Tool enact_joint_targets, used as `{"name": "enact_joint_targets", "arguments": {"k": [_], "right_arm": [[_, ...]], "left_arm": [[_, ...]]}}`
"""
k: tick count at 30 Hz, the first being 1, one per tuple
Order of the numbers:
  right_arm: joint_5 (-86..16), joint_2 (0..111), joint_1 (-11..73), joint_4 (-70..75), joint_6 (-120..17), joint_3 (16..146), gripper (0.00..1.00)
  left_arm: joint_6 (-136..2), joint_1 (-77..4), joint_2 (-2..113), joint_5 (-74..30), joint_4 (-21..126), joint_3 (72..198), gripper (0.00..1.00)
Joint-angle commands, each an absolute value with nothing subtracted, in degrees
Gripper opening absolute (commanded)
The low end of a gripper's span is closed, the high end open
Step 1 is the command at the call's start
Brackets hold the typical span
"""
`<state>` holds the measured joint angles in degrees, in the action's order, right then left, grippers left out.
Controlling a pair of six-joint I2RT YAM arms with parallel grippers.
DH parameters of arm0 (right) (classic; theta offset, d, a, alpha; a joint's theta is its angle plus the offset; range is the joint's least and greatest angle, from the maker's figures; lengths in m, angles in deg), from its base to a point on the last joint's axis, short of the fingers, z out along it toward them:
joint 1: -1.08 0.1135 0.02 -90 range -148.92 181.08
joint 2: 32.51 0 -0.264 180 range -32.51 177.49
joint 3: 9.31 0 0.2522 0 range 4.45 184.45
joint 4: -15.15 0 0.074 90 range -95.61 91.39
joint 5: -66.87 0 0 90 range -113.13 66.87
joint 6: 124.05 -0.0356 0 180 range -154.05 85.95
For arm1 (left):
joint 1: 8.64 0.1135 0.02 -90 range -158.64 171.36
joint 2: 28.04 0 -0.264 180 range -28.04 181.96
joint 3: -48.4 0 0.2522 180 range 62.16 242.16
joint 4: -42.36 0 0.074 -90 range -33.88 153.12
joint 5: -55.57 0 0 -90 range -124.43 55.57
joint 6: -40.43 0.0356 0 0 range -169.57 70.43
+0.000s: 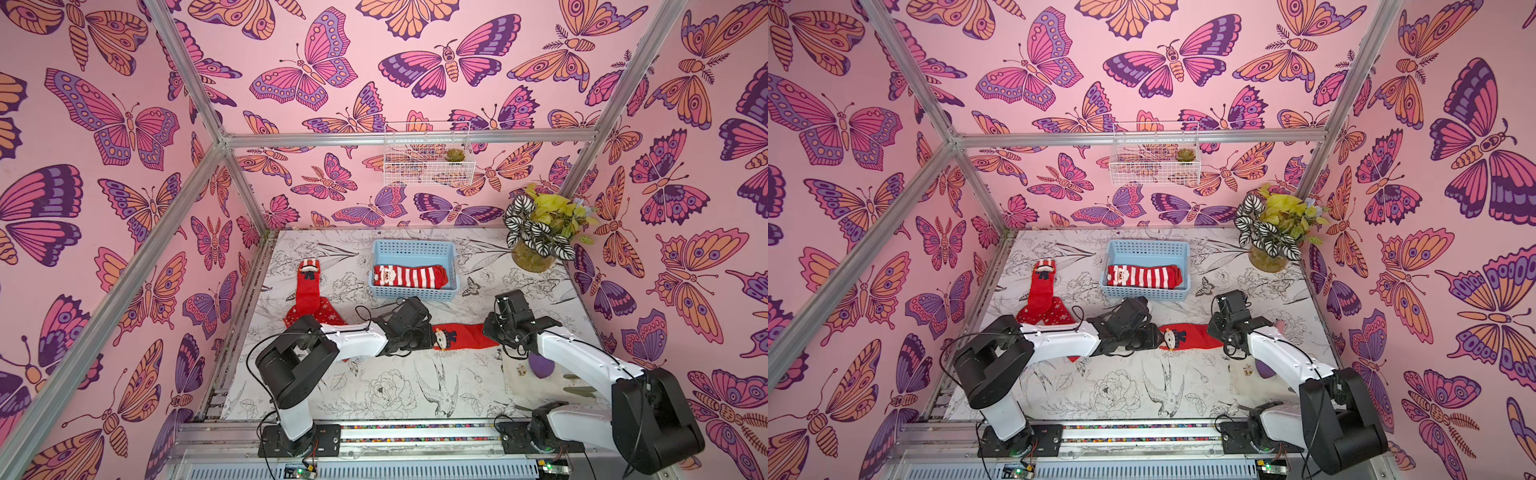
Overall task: Place the socks together as a pair
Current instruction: Adjust the sock at the center of the board.
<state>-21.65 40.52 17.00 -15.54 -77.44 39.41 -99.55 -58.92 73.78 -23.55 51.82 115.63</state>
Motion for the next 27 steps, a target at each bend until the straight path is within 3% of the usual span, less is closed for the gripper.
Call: {"name": "enact_joint_targets", "arguments": {"k": [1, 5, 14, 27], "right_arm": [[-24.5, 42.4, 15.0, -12.7, -76.5, 38.9, 0.16], [-26.1, 45.3, 12.9, -11.0, -76.2, 39.1, 0.16], [-29.4, 49.8, 9.4, -8.7, -76.4, 39.4, 0.13], [-31.3, 50.6, 12.6, -5.4, -74.8, 37.7, 0.09]], "left_arm": [[-99.1, -59.0, 75.9, -24.8, 50.6, 116.5, 0.31], [-98.9, -58.2, 77.7, -24.2, 50.0, 116.5, 0.29], [-101.1, -54.9, 75.0, -19.0, 34.9, 108.4, 0.05], [-101.9, -53.5, 61.1, -13.9, 12.9, 88.5, 0.03]]}}
